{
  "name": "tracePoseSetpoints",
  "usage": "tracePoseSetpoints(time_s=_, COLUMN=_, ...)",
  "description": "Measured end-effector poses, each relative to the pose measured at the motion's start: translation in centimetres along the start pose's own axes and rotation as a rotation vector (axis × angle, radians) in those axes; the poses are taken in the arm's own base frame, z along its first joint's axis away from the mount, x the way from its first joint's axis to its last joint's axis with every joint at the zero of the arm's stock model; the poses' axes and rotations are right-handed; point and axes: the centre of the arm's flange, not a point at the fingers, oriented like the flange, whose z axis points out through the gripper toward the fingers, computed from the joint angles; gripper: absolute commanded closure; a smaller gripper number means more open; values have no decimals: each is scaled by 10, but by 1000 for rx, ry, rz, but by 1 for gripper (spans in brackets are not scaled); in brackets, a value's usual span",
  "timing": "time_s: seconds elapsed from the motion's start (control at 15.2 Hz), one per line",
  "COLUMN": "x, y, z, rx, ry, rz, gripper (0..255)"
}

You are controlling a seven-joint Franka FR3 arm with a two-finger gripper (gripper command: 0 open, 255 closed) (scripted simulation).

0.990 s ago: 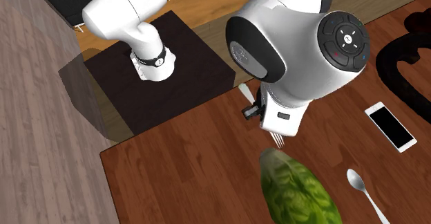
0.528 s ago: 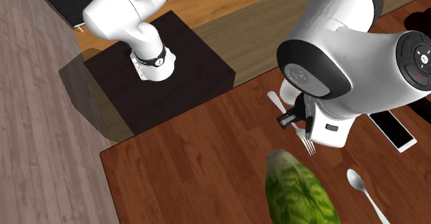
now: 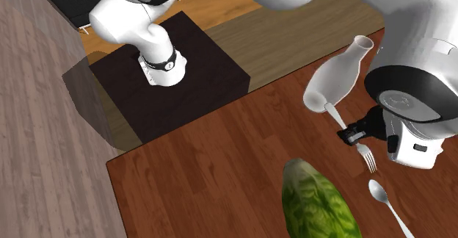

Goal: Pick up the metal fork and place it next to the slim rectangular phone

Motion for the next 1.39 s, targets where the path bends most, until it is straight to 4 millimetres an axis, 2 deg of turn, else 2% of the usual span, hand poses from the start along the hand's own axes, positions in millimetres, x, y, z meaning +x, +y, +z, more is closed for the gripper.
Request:
tracePoseSetpoints(time_s=0.4, x=55, y=-62, z=-3, rx=1, ry=1, rz=-2, gripper=255)
tracePoseSetpoints(time_s=0.46, x=58, y=-68, z=0, rx=0, ry=-1, rz=-1, gripper=255)
tracePoseSetpoints(time_s=1.12, x=70, y=-72, z=52, rx=-1, ry=-1, rz=0, gripper=255)
tracePoseSetpoints(time_s=1.39, x=71, y=-71, z=62, rx=-1, ry=-1, rz=0, gripper=255)
